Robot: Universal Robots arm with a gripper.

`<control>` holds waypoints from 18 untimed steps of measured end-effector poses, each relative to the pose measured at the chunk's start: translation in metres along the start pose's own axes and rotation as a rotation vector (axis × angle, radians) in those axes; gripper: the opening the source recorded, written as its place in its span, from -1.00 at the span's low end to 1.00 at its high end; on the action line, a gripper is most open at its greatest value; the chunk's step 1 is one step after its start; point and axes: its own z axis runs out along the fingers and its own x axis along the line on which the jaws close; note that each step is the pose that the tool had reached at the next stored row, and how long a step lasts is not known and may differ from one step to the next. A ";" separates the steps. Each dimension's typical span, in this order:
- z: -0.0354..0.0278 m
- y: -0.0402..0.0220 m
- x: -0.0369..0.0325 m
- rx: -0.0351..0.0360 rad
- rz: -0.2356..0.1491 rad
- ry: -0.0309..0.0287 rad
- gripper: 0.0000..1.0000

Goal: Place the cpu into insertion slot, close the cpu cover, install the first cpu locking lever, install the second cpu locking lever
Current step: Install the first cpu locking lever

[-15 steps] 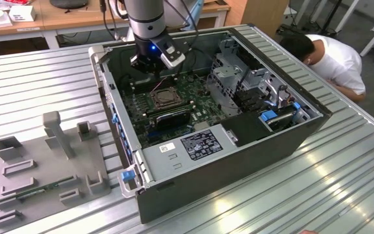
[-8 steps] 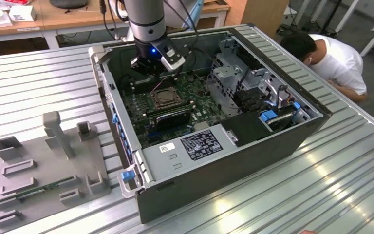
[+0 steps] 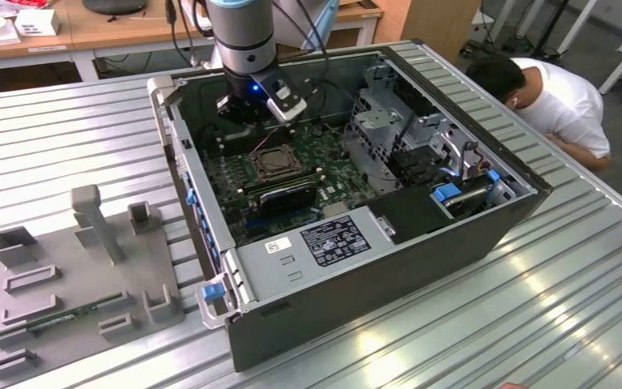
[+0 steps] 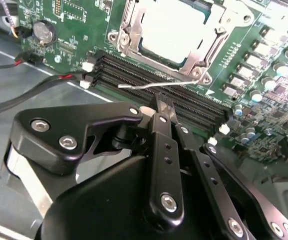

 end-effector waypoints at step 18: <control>0.0123 -0.0020 -0.0047 -0.0060 0.001 0.0010 -0.79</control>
